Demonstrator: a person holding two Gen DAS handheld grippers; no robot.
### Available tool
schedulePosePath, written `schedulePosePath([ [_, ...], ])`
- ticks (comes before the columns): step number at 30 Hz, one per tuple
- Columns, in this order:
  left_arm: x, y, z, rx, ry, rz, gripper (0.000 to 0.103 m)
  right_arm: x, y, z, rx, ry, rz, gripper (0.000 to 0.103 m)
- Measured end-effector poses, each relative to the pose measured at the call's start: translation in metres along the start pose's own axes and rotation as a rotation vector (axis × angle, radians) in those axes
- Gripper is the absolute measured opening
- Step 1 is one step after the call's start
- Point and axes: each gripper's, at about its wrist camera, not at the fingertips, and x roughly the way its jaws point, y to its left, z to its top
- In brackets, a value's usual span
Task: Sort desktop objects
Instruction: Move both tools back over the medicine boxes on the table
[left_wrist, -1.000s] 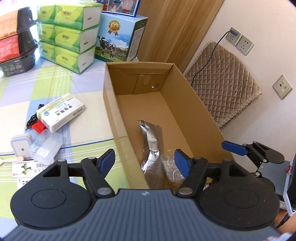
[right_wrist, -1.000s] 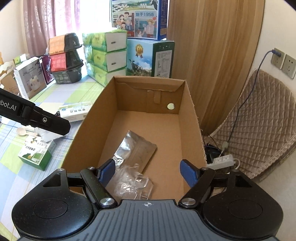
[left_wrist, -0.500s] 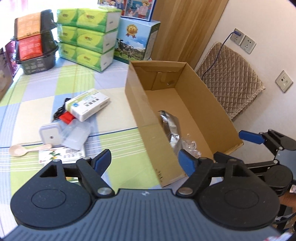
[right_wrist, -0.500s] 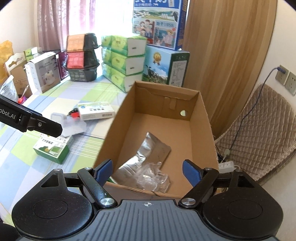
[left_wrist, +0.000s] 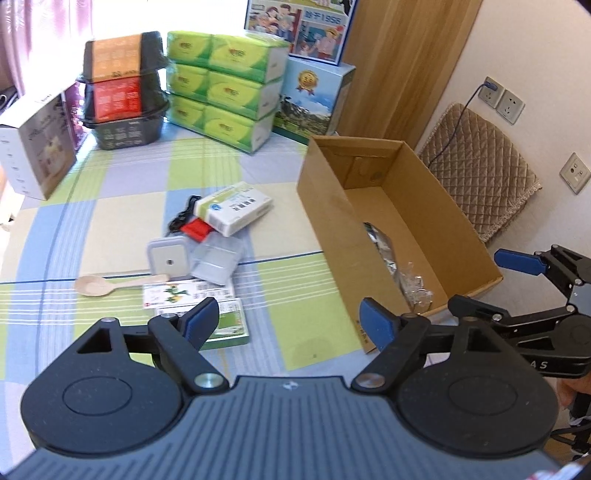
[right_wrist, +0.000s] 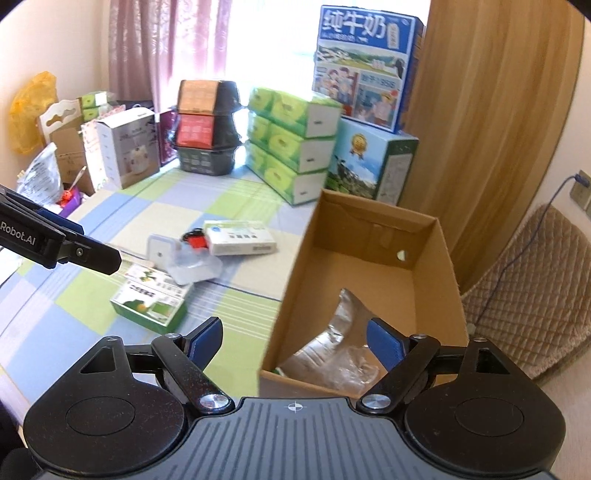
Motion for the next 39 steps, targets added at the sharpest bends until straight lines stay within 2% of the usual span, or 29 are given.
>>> schedulePosePath([
  [11,-0.029,0.035,-0.013,0.015,-0.041,0.073,0.084,-0.005,0.040,0.013,-0.034,-0.017,0.050,0.085],
  [18,-0.043,0.066,-0.025,0.038,-0.059,0.155,0.090,-0.004,0.063,0.019,-0.046,-0.023,0.083,0.088],
  [23,-0.044,0.087,-0.034,0.032,-0.051,0.186,0.092,0.004,0.077,0.019,-0.044,-0.010,0.106,0.091],
  [30,-0.032,0.108,-0.051,0.079,-0.026,0.206,0.093,0.024,0.094,0.014,-0.069,0.025,0.145,0.091],
  [35,-0.014,0.115,-0.061,0.181,0.001,0.226,0.093,0.048,0.108,0.010,-0.158,0.029,0.189,0.091],
  [39,0.007,0.124,-0.064,0.256,0.031,0.214,0.093,0.071,0.123,0.002,-0.304,0.028,0.249,0.091],
])
